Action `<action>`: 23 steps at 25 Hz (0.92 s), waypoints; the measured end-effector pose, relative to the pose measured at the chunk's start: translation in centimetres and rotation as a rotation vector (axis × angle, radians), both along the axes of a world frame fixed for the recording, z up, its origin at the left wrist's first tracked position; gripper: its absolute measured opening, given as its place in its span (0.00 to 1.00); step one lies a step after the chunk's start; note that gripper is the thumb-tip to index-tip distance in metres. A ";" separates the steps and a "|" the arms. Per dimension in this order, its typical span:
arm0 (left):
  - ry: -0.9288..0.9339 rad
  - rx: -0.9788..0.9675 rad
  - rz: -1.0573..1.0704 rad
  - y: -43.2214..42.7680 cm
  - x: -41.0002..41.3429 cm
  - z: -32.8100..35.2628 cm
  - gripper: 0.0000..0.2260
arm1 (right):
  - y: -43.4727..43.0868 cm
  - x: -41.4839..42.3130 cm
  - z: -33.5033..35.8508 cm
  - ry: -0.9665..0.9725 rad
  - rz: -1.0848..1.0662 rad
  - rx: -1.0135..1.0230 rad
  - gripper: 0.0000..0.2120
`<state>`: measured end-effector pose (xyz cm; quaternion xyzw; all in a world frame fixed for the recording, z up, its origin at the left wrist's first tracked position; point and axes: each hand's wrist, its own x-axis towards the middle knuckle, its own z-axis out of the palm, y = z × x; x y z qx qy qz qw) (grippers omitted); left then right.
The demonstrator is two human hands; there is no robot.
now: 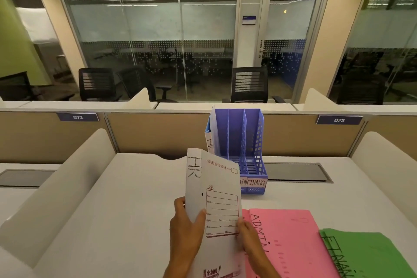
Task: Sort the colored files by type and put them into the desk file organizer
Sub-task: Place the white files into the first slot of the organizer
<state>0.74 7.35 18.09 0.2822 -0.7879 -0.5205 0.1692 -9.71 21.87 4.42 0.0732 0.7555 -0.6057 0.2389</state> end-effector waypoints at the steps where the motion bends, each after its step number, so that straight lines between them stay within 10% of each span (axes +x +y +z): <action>1: -0.006 0.020 -0.010 0.6 -0.1 0.2 0.17 | 0.2 -0.3 0.9 0.004 -0.051 -0.039 0.17; 12: -0.193 -0.052 -0.186 3.4 -2.4 2.1 0.16 | 2.4 -6.2 3.4 0.122 -0.195 -0.130 0.08; 23: 0.058 0.071 -0.116 2.4 -7.7 6.3 0.16 | -0.5 -14.2 8.7 0.461 0.119 -0.087 0.08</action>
